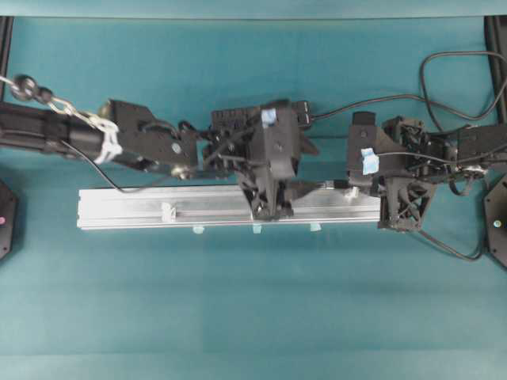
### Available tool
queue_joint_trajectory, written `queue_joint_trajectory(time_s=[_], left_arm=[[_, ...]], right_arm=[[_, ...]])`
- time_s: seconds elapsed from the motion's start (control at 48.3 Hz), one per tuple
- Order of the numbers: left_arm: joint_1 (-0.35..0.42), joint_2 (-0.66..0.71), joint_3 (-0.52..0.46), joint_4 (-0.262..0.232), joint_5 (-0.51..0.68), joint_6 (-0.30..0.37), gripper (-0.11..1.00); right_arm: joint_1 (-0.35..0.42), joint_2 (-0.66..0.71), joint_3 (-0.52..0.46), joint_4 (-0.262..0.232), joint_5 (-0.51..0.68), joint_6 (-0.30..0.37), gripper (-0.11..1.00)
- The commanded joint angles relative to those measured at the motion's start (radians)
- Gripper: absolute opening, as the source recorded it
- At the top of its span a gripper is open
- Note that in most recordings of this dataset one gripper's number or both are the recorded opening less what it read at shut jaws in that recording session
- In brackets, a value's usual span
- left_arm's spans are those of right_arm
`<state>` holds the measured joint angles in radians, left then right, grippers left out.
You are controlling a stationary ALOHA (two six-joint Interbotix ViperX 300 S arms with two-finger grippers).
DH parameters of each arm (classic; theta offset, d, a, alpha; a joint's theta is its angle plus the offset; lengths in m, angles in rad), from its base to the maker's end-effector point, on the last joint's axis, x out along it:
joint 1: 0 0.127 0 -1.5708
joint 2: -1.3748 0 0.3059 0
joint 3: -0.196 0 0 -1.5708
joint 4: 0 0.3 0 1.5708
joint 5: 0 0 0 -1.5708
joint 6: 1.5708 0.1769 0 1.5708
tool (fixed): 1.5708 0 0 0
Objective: Pass the USB cable through three rings with both arms.
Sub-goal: 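Move the left gripper over the rail toward the plug tip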
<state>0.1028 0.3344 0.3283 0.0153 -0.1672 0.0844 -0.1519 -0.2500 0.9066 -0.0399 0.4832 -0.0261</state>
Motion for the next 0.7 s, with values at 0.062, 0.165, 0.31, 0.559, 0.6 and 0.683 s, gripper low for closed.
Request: queue_joint_trajectory(time_s=[0.062, 0.165, 0.31, 0.559, 0.6, 0.683], left_arm=[[-0.040, 0.040, -0.029, 0.003, -0.011, -0.006, 0.78], [-0.051, 0.066, -0.049, 0.002, -0.009, -0.008, 0.78], [-0.044, 0.074, -0.067, 0.002, -0.009, -0.028, 0.78], [-0.026, 0.087, -0.101, 0.002, -0.008, -0.028, 0.78], [-0.026, 0.091, -0.107, 0.002, -0.005, -0.028, 0.78], [-0.026, 0.098, -0.118, 0.003, 0.000, -0.028, 0.78]], right_arm=[[0.003, -0.005, 0.003, 0.002, -0.014, 0.002, -0.09], [0.003, -0.005, 0.006, 0.002, -0.014, 0.002, -0.09], [0.003, -0.005, 0.005, 0.000, -0.014, 0.000, -0.09], [0.003, -0.005, 0.005, 0.000, -0.031, -0.002, -0.09], [0.003, -0.005, 0.005, 0.000, -0.034, -0.002, -0.09], [0.003, -0.005, 0.005, 0.000, -0.035, -0.003, -0.09]])
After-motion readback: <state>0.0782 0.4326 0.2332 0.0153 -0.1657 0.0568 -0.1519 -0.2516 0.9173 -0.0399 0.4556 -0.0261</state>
